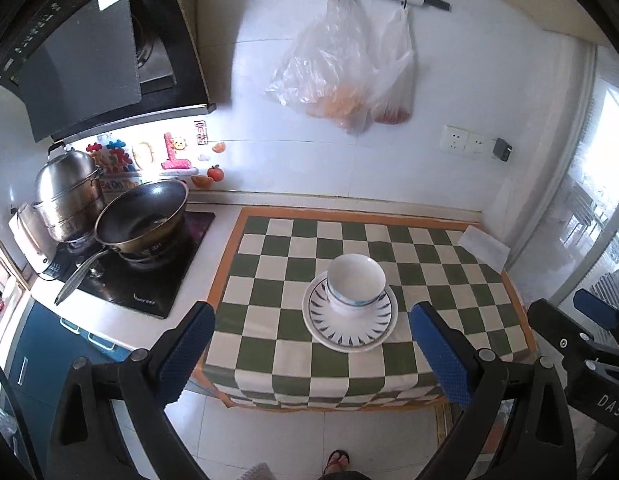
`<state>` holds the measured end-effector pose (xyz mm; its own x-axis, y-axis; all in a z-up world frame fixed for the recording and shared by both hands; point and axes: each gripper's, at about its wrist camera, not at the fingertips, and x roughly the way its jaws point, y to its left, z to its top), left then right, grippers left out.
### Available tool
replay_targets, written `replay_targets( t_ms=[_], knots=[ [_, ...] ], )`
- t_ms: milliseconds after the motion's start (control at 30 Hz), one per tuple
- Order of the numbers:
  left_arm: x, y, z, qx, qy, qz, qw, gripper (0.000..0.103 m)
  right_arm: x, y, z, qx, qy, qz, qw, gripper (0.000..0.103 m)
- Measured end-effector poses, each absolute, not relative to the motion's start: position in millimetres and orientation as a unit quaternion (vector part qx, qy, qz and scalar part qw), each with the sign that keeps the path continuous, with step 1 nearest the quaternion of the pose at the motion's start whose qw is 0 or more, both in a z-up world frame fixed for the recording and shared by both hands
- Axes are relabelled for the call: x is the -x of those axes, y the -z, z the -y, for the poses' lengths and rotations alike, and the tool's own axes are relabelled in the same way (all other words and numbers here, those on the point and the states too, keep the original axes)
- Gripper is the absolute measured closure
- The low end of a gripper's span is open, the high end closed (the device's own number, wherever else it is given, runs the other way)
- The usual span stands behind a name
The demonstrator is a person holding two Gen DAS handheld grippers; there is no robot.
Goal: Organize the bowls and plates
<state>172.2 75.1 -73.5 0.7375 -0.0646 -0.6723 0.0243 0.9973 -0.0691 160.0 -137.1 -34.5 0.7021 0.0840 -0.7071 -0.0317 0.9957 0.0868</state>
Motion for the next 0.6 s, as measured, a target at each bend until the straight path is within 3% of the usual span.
replay_targets(
  t_ms=[600],
  knots=[
    [-94.5,60.1,-99.3,0.015,0.036,-0.336,0.941,0.003,-54.4,8.6,112.5,-0.041,0.016,-0.365,0.93,0.007]
  ],
)
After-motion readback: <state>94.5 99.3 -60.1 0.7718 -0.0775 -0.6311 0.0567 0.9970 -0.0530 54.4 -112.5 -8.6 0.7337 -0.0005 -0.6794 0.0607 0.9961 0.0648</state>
